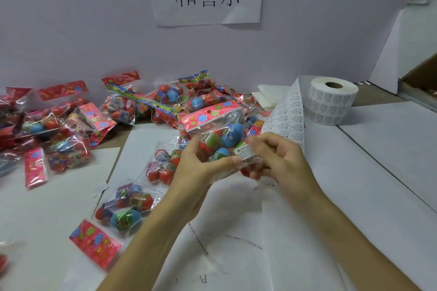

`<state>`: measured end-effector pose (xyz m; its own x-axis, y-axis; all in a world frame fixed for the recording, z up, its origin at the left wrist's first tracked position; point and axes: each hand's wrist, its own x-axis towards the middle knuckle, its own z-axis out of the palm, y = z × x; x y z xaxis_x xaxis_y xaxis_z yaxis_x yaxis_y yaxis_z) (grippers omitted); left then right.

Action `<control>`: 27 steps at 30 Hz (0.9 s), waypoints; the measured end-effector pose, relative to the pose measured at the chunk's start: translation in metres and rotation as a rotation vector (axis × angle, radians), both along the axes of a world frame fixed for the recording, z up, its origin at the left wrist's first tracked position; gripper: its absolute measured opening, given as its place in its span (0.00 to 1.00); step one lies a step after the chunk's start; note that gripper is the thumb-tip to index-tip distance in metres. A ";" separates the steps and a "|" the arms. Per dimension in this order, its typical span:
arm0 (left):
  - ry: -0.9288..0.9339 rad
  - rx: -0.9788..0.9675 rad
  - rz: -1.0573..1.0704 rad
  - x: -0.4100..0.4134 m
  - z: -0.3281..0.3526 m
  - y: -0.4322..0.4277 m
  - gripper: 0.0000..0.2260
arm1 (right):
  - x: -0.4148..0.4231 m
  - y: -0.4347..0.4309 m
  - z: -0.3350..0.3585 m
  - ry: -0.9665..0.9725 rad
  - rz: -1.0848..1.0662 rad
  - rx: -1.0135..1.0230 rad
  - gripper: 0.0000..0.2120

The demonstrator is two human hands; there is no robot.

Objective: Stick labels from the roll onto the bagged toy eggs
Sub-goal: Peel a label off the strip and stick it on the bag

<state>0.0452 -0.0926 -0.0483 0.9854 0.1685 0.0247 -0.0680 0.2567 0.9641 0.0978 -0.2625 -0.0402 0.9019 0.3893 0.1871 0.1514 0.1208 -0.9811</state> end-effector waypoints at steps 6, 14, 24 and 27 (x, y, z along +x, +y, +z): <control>-0.003 -0.033 0.021 -0.003 0.001 -0.002 0.29 | 0.001 0.000 -0.003 -0.104 -0.028 -0.050 0.14; 0.007 -0.048 0.072 -0.001 0.000 -0.003 0.28 | 0.004 -0.002 -0.003 -0.007 0.050 0.025 0.06; 0.000 0.053 0.143 -0.002 -0.001 -0.008 0.28 | 0.002 0.001 -0.006 -0.054 0.004 -0.056 0.12; 0.018 0.045 0.154 -0.002 -0.002 -0.008 0.22 | 0.004 0.000 -0.008 -0.062 0.023 -0.052 0.11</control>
<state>0.0433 -0.1004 -0.0505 0.9482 0.3171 0.0178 -0.0856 0.2012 0.9758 0.1020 -0.2622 -0.0486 0.8802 0.4199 0.2213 0.2097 0.0743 -0.9749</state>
